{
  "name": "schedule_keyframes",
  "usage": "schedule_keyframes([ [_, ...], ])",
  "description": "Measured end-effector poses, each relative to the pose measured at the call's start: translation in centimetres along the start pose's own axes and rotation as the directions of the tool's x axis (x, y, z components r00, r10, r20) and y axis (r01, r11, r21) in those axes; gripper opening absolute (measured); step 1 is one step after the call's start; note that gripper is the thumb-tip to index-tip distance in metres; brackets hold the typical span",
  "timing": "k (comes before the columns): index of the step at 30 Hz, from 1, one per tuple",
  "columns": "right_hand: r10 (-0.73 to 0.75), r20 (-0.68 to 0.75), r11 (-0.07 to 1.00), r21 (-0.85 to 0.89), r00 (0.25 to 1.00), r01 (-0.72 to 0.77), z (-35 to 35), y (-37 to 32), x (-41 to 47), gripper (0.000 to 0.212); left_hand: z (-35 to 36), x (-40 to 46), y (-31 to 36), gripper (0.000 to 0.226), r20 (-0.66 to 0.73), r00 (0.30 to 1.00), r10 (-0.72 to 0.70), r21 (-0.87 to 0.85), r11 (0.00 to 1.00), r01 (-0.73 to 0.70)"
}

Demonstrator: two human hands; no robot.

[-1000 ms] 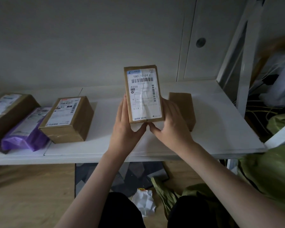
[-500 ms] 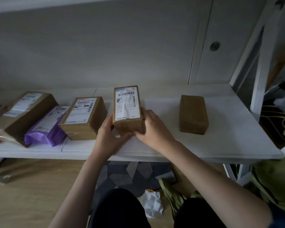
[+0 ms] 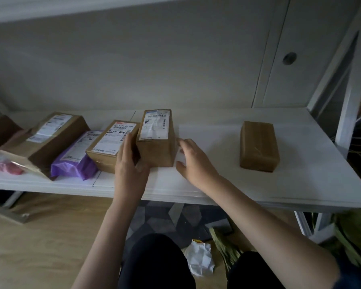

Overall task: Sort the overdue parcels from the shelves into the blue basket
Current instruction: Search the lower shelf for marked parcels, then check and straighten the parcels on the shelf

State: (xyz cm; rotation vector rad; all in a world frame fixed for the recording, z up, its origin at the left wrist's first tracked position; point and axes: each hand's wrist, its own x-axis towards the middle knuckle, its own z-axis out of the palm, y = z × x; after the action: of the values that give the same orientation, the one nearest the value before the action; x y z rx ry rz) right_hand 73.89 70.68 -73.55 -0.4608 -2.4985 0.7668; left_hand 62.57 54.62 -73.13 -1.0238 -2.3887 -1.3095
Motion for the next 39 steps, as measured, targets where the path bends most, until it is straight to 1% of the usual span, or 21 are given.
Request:
schedule_keyframes([
  [2, 0.012, -0.042, 1.0, -0.013, 0.999, -0.013, -2.6, 0.7, -1.7, 0.064, -0.8, -1.5, 1.6, 0.081, -0.071, 0.994, 0.078, 0.016, 0.997, -0.077],
  [3, 0.014, -0.071, 0.999, -0.033, 0.997, -0.017, -4.0, 1.3, -2.6, 0.064, -0.9, -2.1, 2.4, 0.079, -0.076, 0.99, 0.116, 0.009, 0.993, -0.116],
  [6, 0.06, -0.148, 0.994, -0.078, 0.987, -0.073, -8.4, 3.6, -5.0, 0.061, 0.2, -2.7, 4.0, 0.074, 0.012, 0.973, 0.229, -0.018, 0.973, -0.229],
  [8, 0.121, -0.194, 0.987, -0.082, 0.974, -0.139, -11.2, 5.4, -6.6, 0.058, 1.7, -2.5, 5.4, 0.063, 0.06, 0.946, 0.32, -0.032, 0.947, -0.318],
  [11, 0.182, -0.232, 0.975, -0.081, 0.956, -0.205, -14.6, 7.7, -8.9, 0.054, 4.7, -2.4, 7.9, 0.048, 0.125, 0.92, 0.37, -0.08, 0.929, -0.362],
  [13, 0.198, -0.254, 0.968, -0.1, 0.947, -0.229, -16.1, 9.4, -10.0, 0.053, 6.9, -2.2, 9.0, 0.047, 0.207, 0.917, 0.342, -0.115, 0.939, -0.325],
  [14, 0.211, -0.265, 0.962, -0.111, 0.941, -0.247, -16.5, 10.3, -10.5, 0.053, 8.0, -2.1, 9.4, 0.049, 0.273, 0.91, 0.311, -0.125, 0.95, -0.287],
  [16, 0.272, -0.25, 0.943, -0.123, 0.929, -0.309, -17.2, 11.5, -11.3, 0.057, 10.0, -2.0, 10.0, 0.056, 0.413, 0.876, 0.249, -0.112, 0.968, -0.223],
  [17, 0.308, -0.225, 0.931, -0.128, 0.924, -0.342, -17.3, 12.0, -11.7, 0.061, 10.9, -1.9, 10.3, 0.059, 0.46, 0.859, 0.226, -0.1, 0.974, -0.203],
  [20, 0.377, -0.147, 0.905, -0.154, 0.914, -0.398, -16.9, 13.0, -12.3, 0.074, 13.1, -1.7, 11.5, 0.066, 0.53, 0.83, 0.174, -0.073, 0.984, -0.16],
  [22, 0.4, -0.114, 0.894, -0.172, 0.91, -0.414, -16.3, 13.2, -12.4, 0.08, 14.3, -1.7, 12.5, 0.069, 0.568, 0.806, 0.165, -0.043, 0.984, -0.171],
  [25, 0.421, -0.098, 0.883, -0.184, 0.902, -0.432, -15.6, 13.3, -12.0, 0.075, 15.6, -1.9, 13.8, 0.071, 0.59, 0.785, 0.188, -0.057, 0.98, -0.191],
  [29, 0.408, -0.111, 0.888, -0.183, 0.906, -0.422, -14.8, 12.9, -11.4, 0.046, 16.7, -2.1, 14.1, 0.072, 0.594, 0.768, 0.238, -0.089, 0.969, -0.232],
  [31, 0.393, -0.135, 0.883, -0.221, 0.91, -0.414, -14.5, 12.6, -11.4, 0.04, 16.8, -2.2, 14.0, 0.069, 0.595, 0.764, 0.25, -0.081, 0.964, -0.252],
  [33, 0.38, -0.158, 0.873, -0.263, 0.911, -0.41, -14.3, 12.3, -11.3, 0.039, 16.7, -2.4, 14.0, 0.062, 0.595, 0.761, 0.26, -0.085, 0.961, -0.262],
  [36, 0.377, -0.16, 0.864, -0.294, 0.912, -0.409, -14.1, 11.7, -11.1, 0.04, 16.6, -2.7, 14.0, 0.057, 0.597, 0.775, 0.207, -0.077, 0.976, -0.201],
  [38, 0.365, -0.168, 0.861, -0.313, 0.916, -0.401, -14.1, 11.1, -10.7, 0.046, 16.2, -3.2, 14.1, 0.056, 0.595, 0.785, 0.174, -0.072, 0.984, -0.165],
  [39, 0.35, -0.178, 0.861, -0.325, 0.92, -0.391, -14.1, 10.8, -10.5, 0.052, 16.0, -3.4, 14.1, 0.054, 0.606, 0.778, 0.164, -0.076, 0.986, -0.149],
])
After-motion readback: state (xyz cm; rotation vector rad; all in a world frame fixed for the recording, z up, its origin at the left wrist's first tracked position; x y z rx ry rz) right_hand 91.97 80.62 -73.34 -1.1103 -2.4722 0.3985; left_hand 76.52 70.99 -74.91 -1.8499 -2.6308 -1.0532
